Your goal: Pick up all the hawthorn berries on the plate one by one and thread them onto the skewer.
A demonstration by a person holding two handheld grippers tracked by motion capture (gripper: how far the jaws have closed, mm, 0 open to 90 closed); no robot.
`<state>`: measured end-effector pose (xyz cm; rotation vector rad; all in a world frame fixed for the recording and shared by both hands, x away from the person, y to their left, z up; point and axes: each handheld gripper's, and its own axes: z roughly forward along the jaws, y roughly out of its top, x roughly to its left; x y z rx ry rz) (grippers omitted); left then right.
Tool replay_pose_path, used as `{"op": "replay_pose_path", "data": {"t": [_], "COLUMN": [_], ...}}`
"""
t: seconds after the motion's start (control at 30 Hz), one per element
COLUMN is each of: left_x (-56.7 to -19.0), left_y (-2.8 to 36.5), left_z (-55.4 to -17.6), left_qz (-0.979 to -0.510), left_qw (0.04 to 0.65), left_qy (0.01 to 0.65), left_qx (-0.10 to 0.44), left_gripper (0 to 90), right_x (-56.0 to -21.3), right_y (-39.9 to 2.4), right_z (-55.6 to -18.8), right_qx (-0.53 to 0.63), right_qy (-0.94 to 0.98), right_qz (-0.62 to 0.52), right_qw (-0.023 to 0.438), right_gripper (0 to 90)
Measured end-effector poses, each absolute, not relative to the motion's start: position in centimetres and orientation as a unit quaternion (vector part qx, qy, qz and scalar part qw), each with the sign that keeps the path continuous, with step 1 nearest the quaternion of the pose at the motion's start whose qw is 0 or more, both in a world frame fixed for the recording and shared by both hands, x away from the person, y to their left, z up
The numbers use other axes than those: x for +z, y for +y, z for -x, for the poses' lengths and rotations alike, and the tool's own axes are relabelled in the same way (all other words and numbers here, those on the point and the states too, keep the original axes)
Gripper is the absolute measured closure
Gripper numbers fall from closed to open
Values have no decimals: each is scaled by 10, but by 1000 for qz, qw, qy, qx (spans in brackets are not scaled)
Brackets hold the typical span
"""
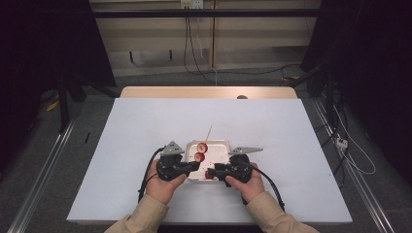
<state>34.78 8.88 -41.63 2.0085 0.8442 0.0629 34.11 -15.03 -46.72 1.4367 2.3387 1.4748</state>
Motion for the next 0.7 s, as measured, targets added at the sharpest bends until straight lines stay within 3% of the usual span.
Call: {"op": "replay_pose_path", "data": {"t": [0.13, 0.27, 0.4, 0.7], "left_x": [-416, -416, -416, -419], "left_y": [89, 89, 89, 85], "left_z": [-347, -348, -348, -346], "left_qz": [-817, -817, -817, -829], "left_qw": [462, 463, 461, 446], "left_qy": [344, 344, 345, 337], "left_qx": [25, 26, 24, 10], "left_gripper": [892, 892, 892, 892], "right_x": [-468, -467, -466, -424], "right_y": [-147, -145, -147, -189], "right_z": [-339, -338, -340, -359], "right_qx": [481, 488, 492, 553], "right_qy": [747, 746, 736, 655], "right_qz": [-459, -453, -465, -514], "right_qw": [-4, -9, -17, -6], "right_gripper": [610, 702, 712, 717]}}
